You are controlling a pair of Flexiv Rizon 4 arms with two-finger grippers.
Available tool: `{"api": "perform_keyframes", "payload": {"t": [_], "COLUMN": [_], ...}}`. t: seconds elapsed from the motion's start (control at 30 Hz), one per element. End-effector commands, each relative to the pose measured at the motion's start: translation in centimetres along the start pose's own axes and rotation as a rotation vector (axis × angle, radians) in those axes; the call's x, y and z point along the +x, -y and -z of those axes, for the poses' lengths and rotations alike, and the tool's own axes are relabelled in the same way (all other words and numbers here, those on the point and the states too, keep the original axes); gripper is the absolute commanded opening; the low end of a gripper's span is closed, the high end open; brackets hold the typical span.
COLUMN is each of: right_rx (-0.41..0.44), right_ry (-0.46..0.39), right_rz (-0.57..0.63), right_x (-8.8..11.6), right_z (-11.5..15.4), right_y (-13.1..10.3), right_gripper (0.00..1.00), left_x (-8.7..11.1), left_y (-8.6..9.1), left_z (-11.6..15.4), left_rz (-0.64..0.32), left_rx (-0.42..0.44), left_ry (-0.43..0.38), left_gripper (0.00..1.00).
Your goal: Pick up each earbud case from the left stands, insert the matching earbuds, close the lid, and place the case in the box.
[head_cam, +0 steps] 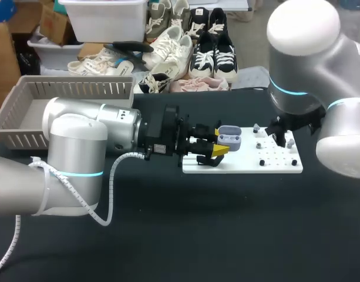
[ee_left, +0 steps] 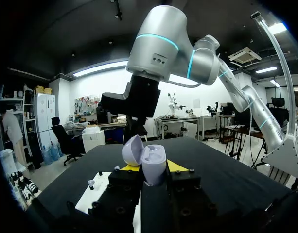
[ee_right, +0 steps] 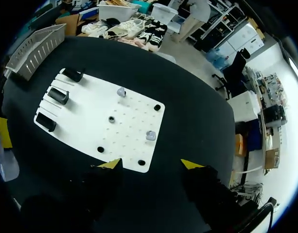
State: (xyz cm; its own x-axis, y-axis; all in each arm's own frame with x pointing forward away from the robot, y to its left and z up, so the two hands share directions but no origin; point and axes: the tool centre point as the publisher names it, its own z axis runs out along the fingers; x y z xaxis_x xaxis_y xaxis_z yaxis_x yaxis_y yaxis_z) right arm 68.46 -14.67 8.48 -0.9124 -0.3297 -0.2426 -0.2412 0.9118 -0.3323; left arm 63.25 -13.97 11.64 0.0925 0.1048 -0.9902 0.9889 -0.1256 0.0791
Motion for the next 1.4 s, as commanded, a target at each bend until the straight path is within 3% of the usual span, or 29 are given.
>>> {"api": "perform_keyframes", "payload": {"t": [0.03, 0.23, 0.3, 0.47, 1.4], "right_rx": [0.009, -0.004, -0.006, -0.017, -0.065], "right_ry": [-0.012, -0.025, -0.029, -0.044, -0.108], "right_rz": [-0.002, -0.002, -0.002, -0.01, -0.066], "right_x": [-0.1, -0.3, -0.5, -1.1, -2.4], "right_z": [-1.1, -2.1, -2.5, -3.3, -6.2], "right_y": [-0.4, -0.6, -0.5, -0.3, 0.3], "right_gripper": [0.65, 0.62, 0.54, 0.48, 0.44], "left_x": [0.1, 0.1, 0.1, 0.1, 0.1], "left_y": [-0.1, -0.1, -0.1, -0.1, -0.1], "left_z": [0.0, 0.0, 0.0, 0.0, 0.0], "left_rz": [0.0, 0.0, 0.0, 0.0, 0.0], "left_rx": [0.003, 0.003, 0.003, 0.003, 0.003], "left_ry": [0.0, 0.0, 0.0, 0.0, 0.0], "left_gripper": [0.0, 0.0, 0.0, 0.0, 0.0]}}
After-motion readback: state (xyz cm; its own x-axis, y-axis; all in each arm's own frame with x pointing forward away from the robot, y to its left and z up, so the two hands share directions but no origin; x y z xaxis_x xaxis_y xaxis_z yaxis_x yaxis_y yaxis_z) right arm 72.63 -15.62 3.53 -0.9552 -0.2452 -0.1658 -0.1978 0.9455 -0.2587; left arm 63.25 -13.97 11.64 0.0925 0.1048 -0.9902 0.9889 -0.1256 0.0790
